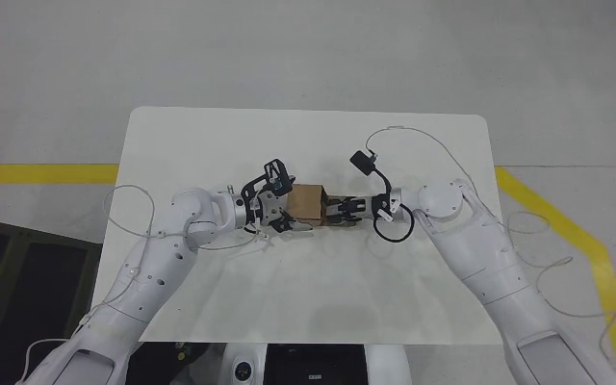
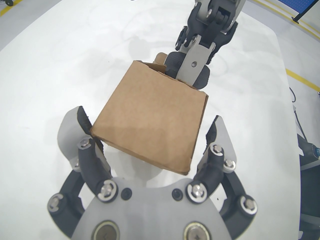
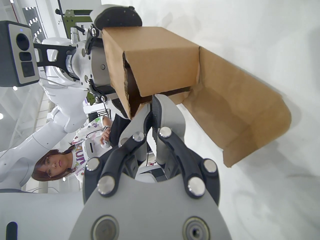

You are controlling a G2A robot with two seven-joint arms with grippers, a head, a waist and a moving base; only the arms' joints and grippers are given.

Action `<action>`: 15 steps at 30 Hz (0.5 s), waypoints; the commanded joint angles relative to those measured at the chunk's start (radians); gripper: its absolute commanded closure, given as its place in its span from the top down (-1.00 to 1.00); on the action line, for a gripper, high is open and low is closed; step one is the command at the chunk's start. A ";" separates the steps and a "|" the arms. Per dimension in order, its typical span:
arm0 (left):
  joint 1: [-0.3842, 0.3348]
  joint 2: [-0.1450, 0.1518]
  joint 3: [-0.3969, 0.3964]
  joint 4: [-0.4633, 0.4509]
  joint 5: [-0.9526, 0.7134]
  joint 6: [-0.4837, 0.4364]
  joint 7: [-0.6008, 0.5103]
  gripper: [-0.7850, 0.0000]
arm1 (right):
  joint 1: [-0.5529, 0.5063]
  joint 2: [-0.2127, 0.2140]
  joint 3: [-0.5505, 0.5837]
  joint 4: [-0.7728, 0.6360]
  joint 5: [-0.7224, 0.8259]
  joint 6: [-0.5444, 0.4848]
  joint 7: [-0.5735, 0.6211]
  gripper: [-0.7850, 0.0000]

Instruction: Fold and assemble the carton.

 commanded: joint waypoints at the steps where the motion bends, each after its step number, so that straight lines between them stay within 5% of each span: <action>1: -0.001 0.000 0.000 0.000 0.000 0.000 -0.004 1.00 | 0.011 -0.003 -0.007 0.015 -0.001 -0.010 -0.002 -1.00; 15: -0.006 -0.001 0.005 0.004 -0.006 0.000 -0.016 1.00 | 0.122 -0.045 -0.101 0.148 0.026 -0.123 0.077 -1.00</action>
